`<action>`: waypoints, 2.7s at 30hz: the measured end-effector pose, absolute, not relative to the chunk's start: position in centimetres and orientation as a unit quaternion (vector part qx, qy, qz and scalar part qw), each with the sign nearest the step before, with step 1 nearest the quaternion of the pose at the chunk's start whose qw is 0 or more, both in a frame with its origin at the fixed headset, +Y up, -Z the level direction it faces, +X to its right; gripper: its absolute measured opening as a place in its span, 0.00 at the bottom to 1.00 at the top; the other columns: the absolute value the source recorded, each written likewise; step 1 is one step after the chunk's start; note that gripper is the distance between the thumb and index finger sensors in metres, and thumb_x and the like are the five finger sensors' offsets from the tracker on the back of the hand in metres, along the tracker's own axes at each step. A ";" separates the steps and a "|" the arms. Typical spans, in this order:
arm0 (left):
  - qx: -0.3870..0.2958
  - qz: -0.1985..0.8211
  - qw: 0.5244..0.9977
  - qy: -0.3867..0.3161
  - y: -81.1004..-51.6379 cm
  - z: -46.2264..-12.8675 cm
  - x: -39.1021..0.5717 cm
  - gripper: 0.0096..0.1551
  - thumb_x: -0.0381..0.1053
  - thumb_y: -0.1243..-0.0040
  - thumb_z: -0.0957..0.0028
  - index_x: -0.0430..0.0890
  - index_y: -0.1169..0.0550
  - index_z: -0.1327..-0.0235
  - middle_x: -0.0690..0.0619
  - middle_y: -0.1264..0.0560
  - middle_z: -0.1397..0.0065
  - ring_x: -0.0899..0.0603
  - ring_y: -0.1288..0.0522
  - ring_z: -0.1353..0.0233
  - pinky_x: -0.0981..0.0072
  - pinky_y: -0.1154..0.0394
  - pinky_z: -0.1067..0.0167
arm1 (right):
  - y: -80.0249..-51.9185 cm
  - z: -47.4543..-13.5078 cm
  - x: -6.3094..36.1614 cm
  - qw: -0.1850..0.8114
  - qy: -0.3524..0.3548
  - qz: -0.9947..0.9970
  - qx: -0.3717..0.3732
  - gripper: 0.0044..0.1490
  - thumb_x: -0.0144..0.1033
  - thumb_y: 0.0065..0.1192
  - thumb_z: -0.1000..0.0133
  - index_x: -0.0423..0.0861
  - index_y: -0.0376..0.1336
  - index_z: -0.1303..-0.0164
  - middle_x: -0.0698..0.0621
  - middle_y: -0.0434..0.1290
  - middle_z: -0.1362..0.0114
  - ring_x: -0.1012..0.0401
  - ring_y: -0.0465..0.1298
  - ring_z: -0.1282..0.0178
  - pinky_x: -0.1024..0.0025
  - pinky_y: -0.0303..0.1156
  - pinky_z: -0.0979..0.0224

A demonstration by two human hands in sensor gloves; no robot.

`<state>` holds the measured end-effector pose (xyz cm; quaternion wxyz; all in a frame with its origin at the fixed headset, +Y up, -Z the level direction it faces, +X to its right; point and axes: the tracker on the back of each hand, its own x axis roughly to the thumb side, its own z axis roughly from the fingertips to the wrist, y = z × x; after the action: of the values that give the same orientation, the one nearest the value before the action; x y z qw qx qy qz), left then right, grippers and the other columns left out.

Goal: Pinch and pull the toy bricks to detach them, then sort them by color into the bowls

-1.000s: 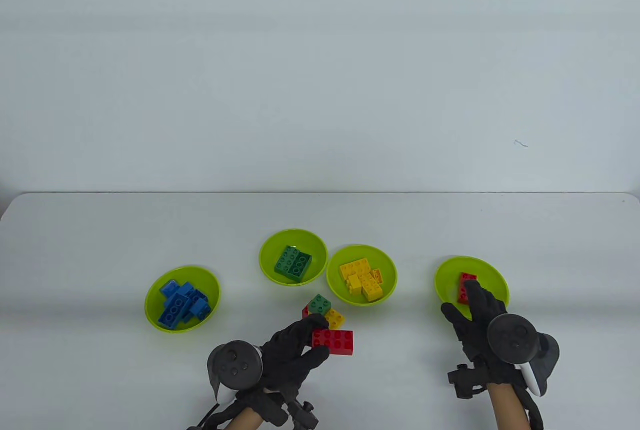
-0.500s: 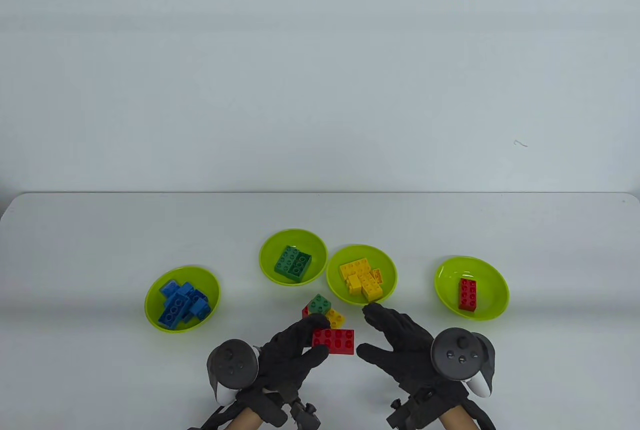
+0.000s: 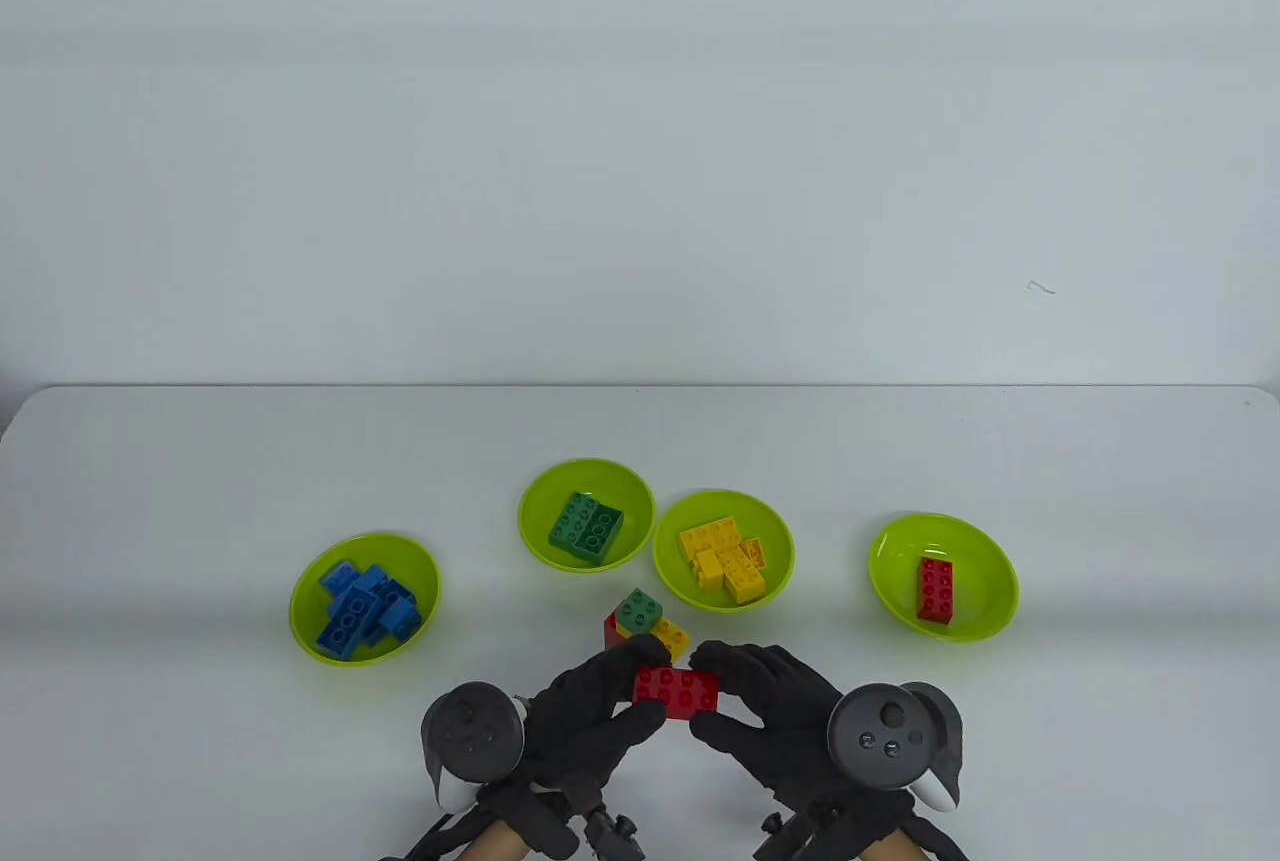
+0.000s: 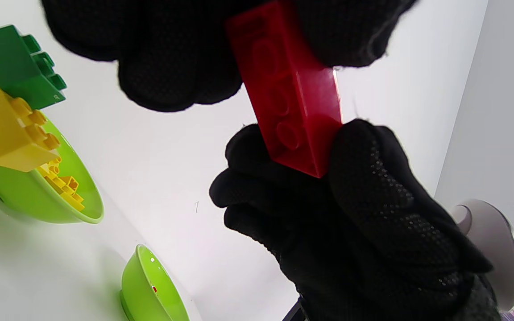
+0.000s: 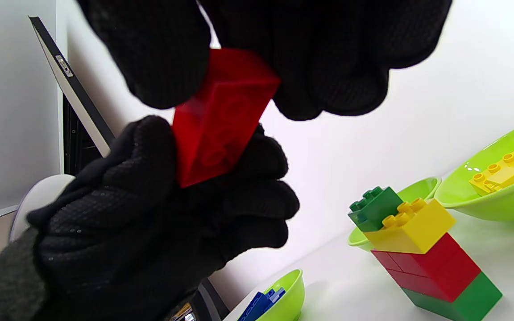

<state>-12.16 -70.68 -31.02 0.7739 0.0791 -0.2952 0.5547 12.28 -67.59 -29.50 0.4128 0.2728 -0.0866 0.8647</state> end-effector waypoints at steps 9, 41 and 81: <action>0.046 0.493 0.807 -0.322 -69.8 -31.3 -12.2 0.49 0.61 0.46 0.44 0.30 0.43 0.22 0.25 0.39 0.24 0.24 0.35 0.28 0.29 0.40 0.33 | -66.4 -30.2 13.2 0.412 -0.107 0.868 0.258 0.38 0.45 0.67 0.45 0.37 0.65 0.30 0.38 0.74 0.33 0.44 0.75 0.37 0.45 0.65 0.27; -0.026 0.165 0.940 -0.296 -71.2 -32.8 -14.3 0.57 0.68 0.47 0.45 0.37 0.51 0.16 0.24 0.54 0.16 0.18 0.49 0.19 0.18 0.52 0.33 | -73.5 -40.7 26.5 0.099 -0.109 0.979 -0.139 0.38 0.44 0.68 0.46 0.37 0.64 0.29 0.37 0.74 0.32 0.44 0.75 0.37 0.44 0.65 0.28; -0.073 0.108 0.943 -0.306 -70.5 -38.5 -10.4 0.56 0.61 0.40 0.47 0.43 0.54 0.17 0.32 0.57 0.15 0.25 0.51 0.16 0.28 0.51 0.26 | -69.7 -30.5 17.1 0.184 0.036 0.960 0.206 0.56 0.55 0.59 0.40 0.40 0.40 0.12 0.29 0.42 0.11 0.24 0.41 0.17 0.26 0.37 0.23</action>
<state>-10.43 -70.49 -38.51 0.9429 -0.0729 -0.3064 0.1083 17.05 -69.69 -30.54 0.1844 0.2059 0.0363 0.9604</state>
